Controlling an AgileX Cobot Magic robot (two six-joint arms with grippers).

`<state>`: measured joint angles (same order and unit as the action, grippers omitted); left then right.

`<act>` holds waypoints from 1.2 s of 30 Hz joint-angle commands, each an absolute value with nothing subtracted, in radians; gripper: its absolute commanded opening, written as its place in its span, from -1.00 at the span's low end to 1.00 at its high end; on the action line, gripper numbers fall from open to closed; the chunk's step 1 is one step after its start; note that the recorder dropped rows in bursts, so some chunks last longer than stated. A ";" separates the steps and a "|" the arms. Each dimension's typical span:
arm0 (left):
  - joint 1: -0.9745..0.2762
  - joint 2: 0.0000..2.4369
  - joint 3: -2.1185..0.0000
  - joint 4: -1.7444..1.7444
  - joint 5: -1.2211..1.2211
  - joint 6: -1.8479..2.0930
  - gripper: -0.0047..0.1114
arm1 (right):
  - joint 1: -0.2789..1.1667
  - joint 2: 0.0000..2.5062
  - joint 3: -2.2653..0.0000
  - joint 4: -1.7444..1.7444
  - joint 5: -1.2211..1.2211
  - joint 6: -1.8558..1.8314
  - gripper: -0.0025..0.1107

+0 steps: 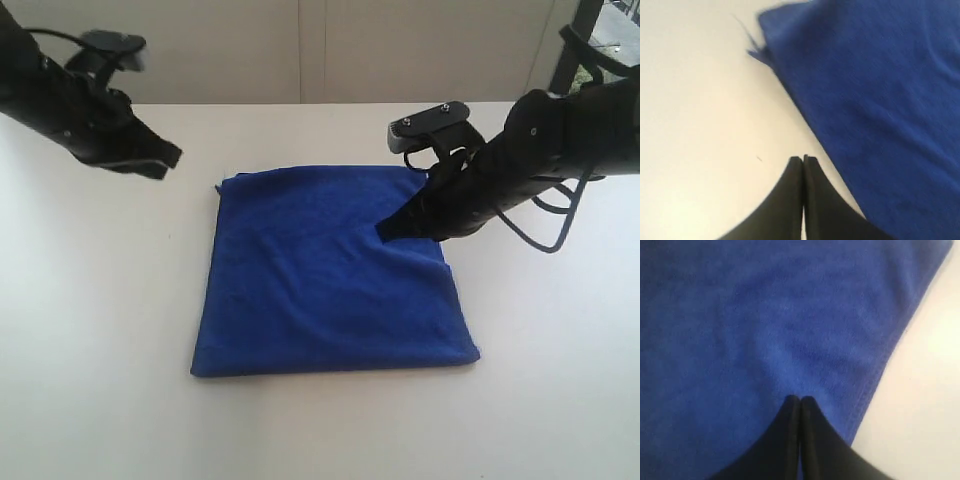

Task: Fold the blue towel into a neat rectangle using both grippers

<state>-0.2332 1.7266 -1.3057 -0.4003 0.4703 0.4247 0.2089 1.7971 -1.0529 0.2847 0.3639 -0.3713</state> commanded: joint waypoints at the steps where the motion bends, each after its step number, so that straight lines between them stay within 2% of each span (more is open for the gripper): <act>1: -0.202 1.831 -1.421 -0.446 0.518 0.381 -0.92 | 0.206 1.800 -1.059 0.291 0.414 -0.355 -0.96; 13: -0.211 2.144 -1.635 -0.605 0.408 0.425 -0.92 | 0.206 1.831 -1.057 0.296 0.431 -0.355 -0.96; 36: -0.232 2.258 -1.706 -0.718 0.421 0.448 -0.92 | 0.206 1.831 -1.057 0.296 0.396 -0.359 -0.96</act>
